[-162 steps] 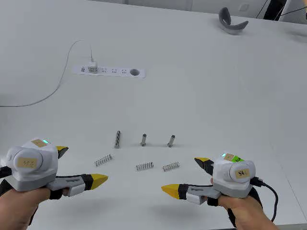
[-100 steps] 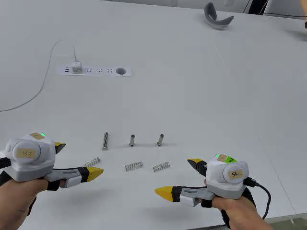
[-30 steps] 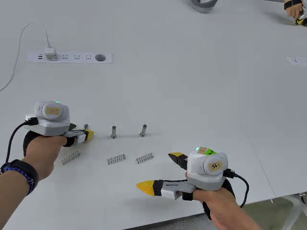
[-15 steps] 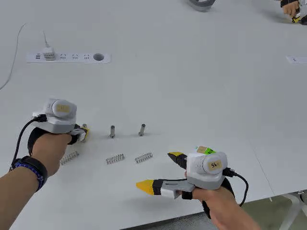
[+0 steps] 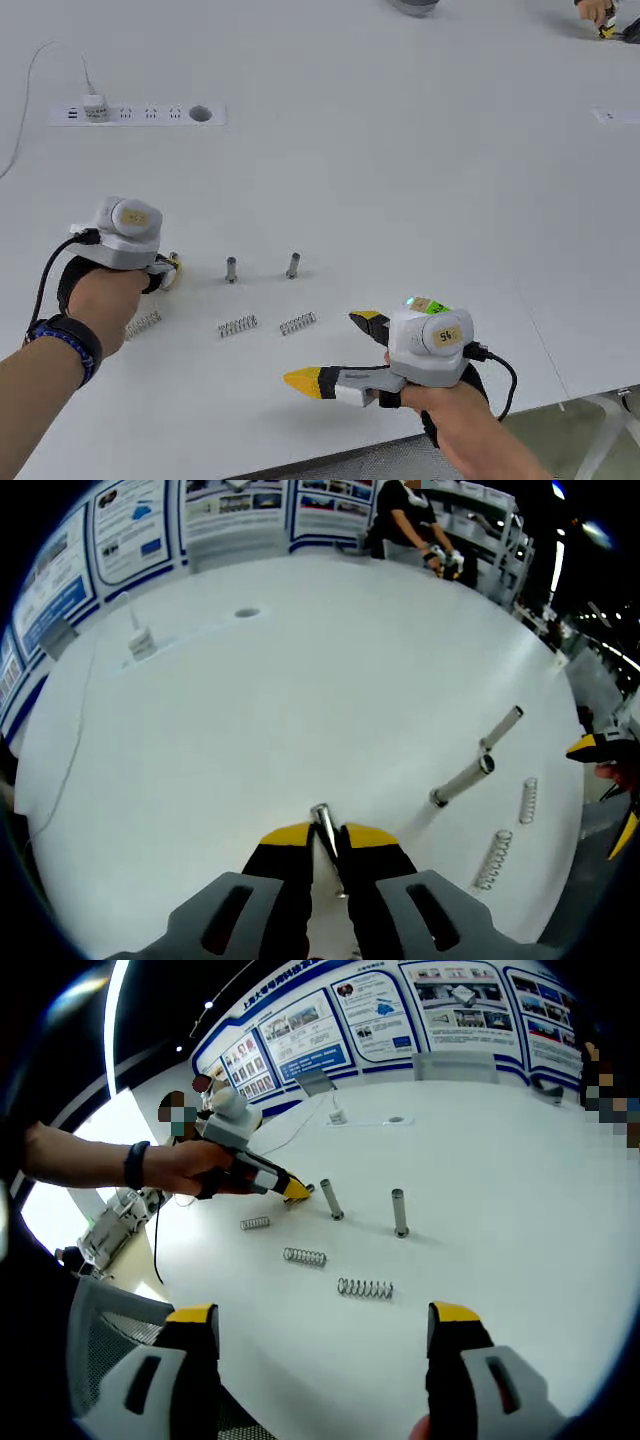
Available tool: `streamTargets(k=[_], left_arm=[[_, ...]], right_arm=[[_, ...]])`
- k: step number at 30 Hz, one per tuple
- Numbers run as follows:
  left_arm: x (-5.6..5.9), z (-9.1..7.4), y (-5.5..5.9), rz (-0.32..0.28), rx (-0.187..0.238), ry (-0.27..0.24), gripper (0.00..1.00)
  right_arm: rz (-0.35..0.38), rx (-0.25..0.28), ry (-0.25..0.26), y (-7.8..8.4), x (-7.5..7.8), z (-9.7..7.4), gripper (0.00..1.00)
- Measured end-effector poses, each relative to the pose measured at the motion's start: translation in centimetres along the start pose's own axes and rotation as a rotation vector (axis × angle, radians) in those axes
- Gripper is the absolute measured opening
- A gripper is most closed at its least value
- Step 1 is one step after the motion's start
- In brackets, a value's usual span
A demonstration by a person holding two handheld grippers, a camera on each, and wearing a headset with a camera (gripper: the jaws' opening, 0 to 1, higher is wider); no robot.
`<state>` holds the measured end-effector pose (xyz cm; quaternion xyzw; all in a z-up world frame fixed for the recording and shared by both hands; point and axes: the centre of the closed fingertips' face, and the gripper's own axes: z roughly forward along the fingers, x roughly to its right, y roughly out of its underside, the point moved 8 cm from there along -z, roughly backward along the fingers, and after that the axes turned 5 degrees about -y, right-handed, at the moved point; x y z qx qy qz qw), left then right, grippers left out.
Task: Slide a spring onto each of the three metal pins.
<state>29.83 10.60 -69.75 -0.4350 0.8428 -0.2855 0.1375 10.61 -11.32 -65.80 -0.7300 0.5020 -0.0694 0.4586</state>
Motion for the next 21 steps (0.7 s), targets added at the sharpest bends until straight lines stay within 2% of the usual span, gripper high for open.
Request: streamTargets(k=[5,7,8,12,13,21], left_arm=[[0.24,0.16,-0.44,0.023,-0.007,-0.040,0.13],[0.44,0.21,-0.56,0.047,-0.011,-0.060,0.13],[0.38,0.20,-0.56,0.078,-0.013,-0.076,0.12],[0.39,0.16,-0.40,0.077,-0.009,-0.092,0.10],[0.29,0.15,-0.40,0.060,-0.008,-0.104,0.08],[-0.17,-0.03,-0.14,0.036,-0.006,-0.069,0.07]], right_arm=[[0.003,-0.004,-0.001,-0.03,-0.07,0.06,0.87],[0.007,-0.004,0.001,-0.05,-0.01,0.03,0.87],[0.007,-0.002,0.002,-0.08,0.01,-0.01,0.86],[0.009,0.001,0.006,-0.08,0.18,-0.07,0.86],[0.009,0.002,0.007,-0.09,0.21,-0.09,0.86],[0.013,0.004,0.012,-0.03,0.22,-0.22,0.86]])
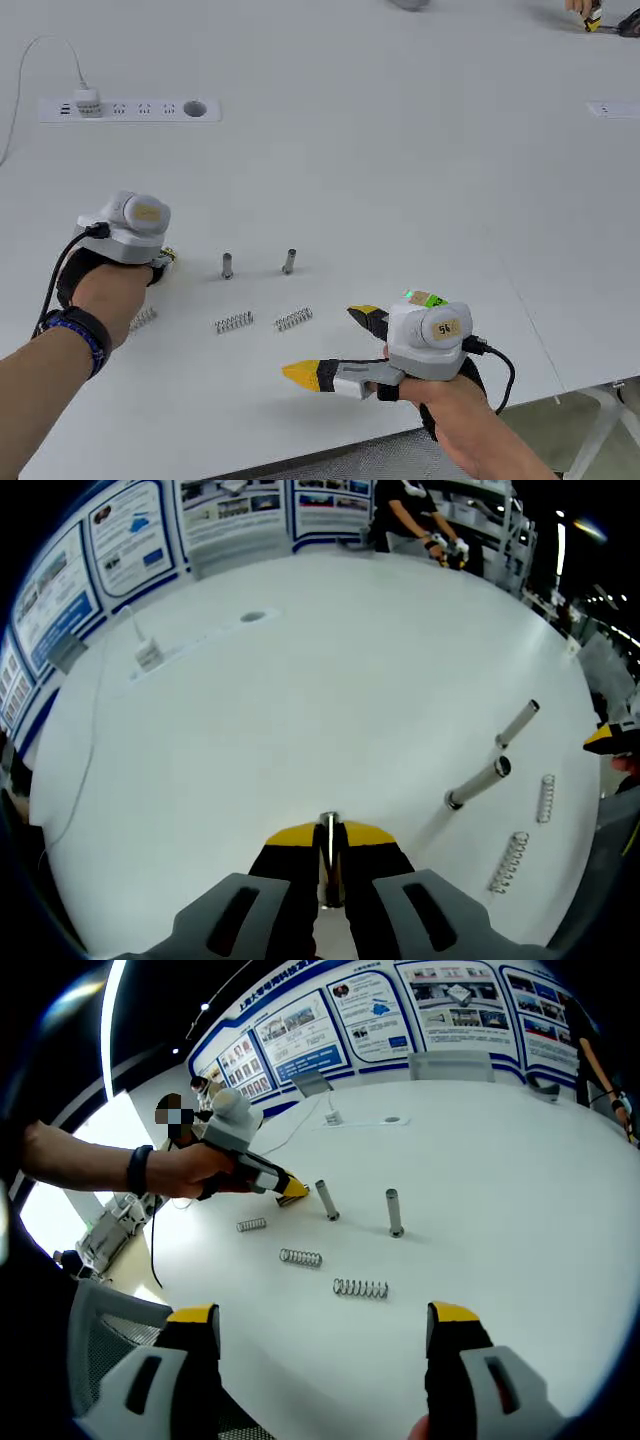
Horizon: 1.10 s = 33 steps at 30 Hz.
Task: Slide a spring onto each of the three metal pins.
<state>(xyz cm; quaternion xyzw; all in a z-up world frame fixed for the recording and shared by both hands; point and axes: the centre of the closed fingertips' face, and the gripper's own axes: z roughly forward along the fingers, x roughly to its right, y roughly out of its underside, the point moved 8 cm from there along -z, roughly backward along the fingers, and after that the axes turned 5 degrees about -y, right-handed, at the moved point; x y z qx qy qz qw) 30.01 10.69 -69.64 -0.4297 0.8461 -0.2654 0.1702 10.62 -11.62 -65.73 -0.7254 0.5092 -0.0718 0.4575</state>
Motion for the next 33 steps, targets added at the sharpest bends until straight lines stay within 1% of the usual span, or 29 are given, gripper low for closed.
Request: streamTargets(k=[6,19,28,33], left_arm=[[-0.3,-0.6,0.4,-0.052,0.024,0.007,0.07],[-1.0,-1.6,0.3,-0.095,0.058,0.014,0.07],[-1.3,-2.3,0.5,-0.123,0.083,0.010,0.07],[-1.4,-2.9,0.7,-0.128,0.096,0.009,0.07]], right_arm=[[0.001,0.003,0.000,-0.1,0.0,0.0,0.86],[0.006,0.010,0.007,-0.1,0.1,-0.1,0.86],[0.010,0.014,0.015,-0.1,0.4,-0.3,0.86],[0.012,0.019,0.017,-0.2,0.5,-0.3,0.86]])
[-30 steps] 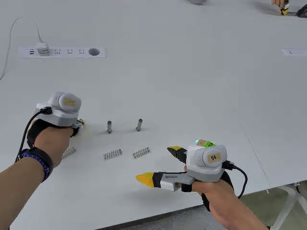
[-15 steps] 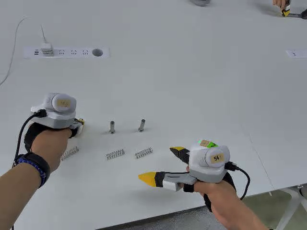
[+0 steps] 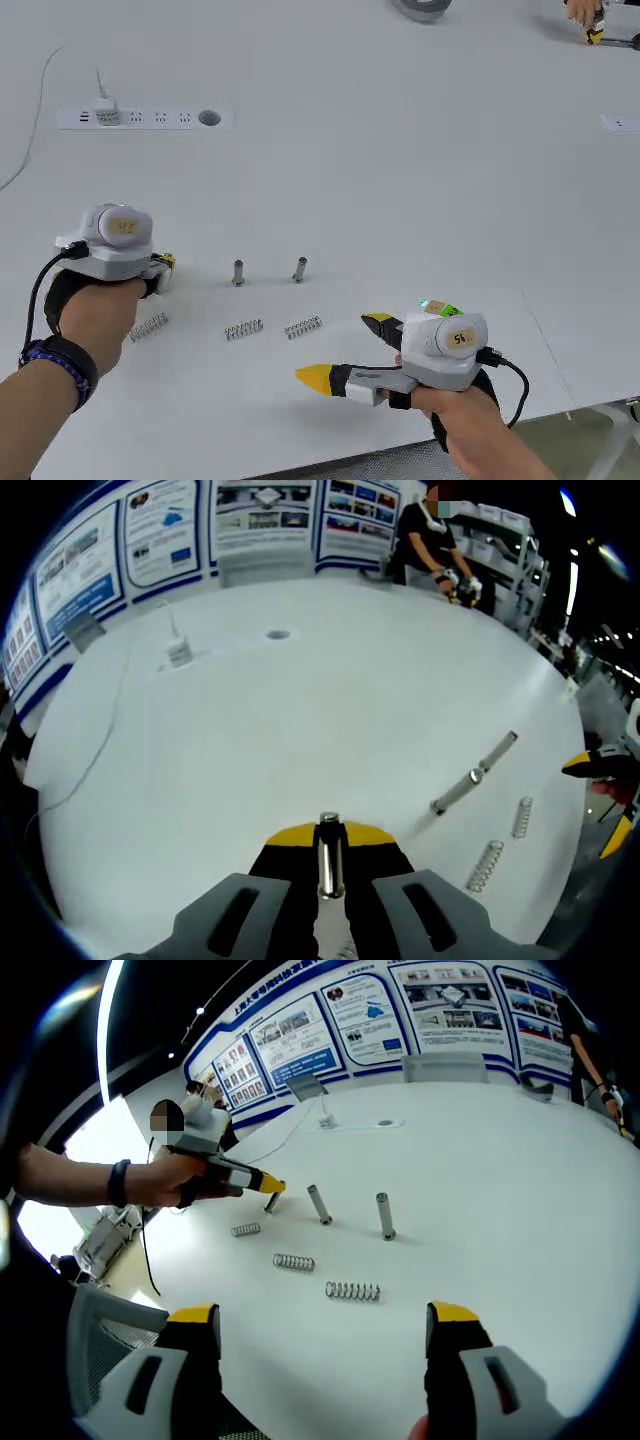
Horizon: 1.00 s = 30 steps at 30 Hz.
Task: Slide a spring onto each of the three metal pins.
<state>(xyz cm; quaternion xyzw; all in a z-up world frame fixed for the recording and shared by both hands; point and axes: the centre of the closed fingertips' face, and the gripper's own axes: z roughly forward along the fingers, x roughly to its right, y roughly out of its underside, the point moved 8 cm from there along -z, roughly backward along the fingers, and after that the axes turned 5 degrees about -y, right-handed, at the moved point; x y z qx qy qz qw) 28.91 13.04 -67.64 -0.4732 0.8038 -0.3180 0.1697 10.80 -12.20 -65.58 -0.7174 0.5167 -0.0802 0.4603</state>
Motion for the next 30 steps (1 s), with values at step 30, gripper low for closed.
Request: streamTargets(k=[30], left_arm=[[-0.7,-2.2,0.6,-0.028,0.068,-0.021,0.07]], right_arm=[[-0.009,0.004,-0.007,0.0,-0.4,0.1,0.86]])
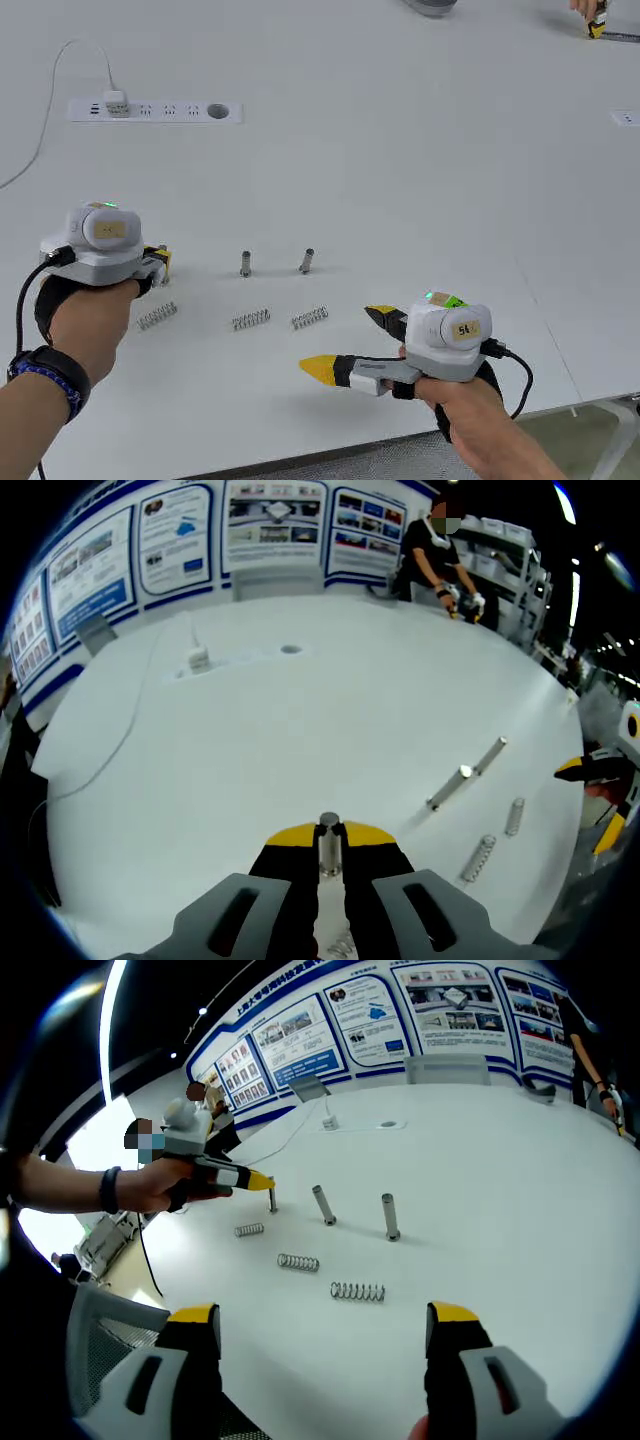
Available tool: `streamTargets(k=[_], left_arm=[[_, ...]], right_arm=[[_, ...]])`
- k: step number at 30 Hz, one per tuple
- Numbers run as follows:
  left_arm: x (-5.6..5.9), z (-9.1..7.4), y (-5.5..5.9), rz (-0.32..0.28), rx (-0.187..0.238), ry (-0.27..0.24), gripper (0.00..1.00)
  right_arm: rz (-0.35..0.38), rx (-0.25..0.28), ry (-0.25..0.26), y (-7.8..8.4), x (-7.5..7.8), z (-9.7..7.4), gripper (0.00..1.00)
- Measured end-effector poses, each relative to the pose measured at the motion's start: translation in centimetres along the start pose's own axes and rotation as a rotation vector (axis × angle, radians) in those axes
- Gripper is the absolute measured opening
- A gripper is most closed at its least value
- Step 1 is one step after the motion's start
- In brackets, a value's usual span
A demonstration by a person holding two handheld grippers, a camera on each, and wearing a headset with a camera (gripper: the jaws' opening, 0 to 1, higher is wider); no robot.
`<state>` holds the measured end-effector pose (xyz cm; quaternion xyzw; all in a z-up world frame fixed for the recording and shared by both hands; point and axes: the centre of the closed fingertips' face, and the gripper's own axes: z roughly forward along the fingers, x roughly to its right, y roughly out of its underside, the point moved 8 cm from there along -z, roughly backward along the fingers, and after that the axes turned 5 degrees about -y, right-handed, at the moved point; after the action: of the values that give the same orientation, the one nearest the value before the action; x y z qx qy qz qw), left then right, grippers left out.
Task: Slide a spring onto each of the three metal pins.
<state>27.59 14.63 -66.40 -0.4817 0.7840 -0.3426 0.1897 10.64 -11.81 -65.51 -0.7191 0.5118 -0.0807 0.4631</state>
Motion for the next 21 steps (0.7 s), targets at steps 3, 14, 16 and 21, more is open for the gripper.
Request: streamTargets(k=[3,14,16,21], left_arm=[[-0.03,0.02,0.06,0.000,0.005,-0.002,0.07],[0.08,-0.05,0.43,0.006,0.021,-0.009,0.07],[0.12,-0.12,0.50,0.010,0.024,-0.011,0.07],[0.26,-0.24,0.58,0.021,0.027,-0.009,0.07]], right_arm=[[0.000,0.000,0.000,0.00,-0.03,-0.01,0.86],[0.002,0.001,-0.001,0.02,-0.05,-0.07,0.86],[0.001,0.001,-0.001,0.02,-0.05,-0.09,0.85],[0.002,0.000,-0.001,0.06,-0.05,-0.11,0.85]])
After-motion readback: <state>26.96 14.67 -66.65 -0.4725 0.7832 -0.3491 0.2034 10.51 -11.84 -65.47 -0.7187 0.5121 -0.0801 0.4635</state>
